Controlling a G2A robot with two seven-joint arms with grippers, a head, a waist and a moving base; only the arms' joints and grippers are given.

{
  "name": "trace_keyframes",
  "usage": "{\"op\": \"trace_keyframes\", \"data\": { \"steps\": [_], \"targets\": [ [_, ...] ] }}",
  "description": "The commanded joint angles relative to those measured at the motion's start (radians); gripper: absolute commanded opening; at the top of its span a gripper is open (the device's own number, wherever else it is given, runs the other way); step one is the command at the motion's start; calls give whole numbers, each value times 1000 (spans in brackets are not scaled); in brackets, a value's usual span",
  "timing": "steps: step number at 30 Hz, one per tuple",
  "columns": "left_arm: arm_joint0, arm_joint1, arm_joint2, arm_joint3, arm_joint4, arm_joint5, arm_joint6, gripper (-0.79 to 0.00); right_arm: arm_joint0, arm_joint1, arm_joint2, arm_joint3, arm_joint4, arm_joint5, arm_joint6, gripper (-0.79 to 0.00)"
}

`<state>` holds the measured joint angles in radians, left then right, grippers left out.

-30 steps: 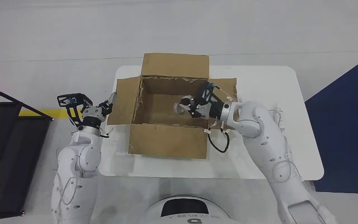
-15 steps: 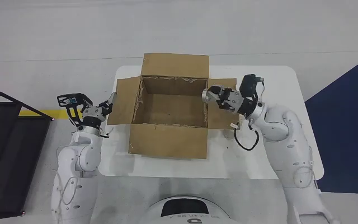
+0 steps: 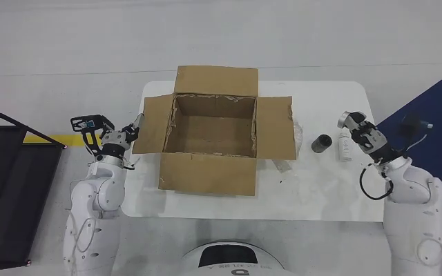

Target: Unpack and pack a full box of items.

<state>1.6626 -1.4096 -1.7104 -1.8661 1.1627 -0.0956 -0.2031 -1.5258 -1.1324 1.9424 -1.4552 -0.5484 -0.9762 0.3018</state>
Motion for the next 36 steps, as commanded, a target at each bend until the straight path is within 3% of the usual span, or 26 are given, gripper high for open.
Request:
{"op": "trace_keyframes", "data": {
  "steps": [1, 16, 21, 26, 29, 36],
  "targets": [
    [0, 0, 0, 0, 0, 0, 0, 0, 0, 0, -1, -1, -6, 0, 0, -785],
    [0, 0, 0, 0, 0, 0, 0, 0, -18, 8, 0, -10, -69, 12, 40, -785],
    [0, 0, 0, 0, 0, 0, 0, 0, -38, 25, 10, 6, -237, -36, 109, -785],
    [0, 0, 0, 0, 0, 0, 0, 0, -79, 37, -11, -22, -528, -35, 96, -785],
    [0, 0, 0, 0, 0, 0, 0, 0, -95, 38, -50, -29, -697, 19, 69, -785],
    [0, 0, 0, 0, 0, 0, 0, 0, -106, 41, -101, -17, -859, 134, 24, -785]
  ]
}}
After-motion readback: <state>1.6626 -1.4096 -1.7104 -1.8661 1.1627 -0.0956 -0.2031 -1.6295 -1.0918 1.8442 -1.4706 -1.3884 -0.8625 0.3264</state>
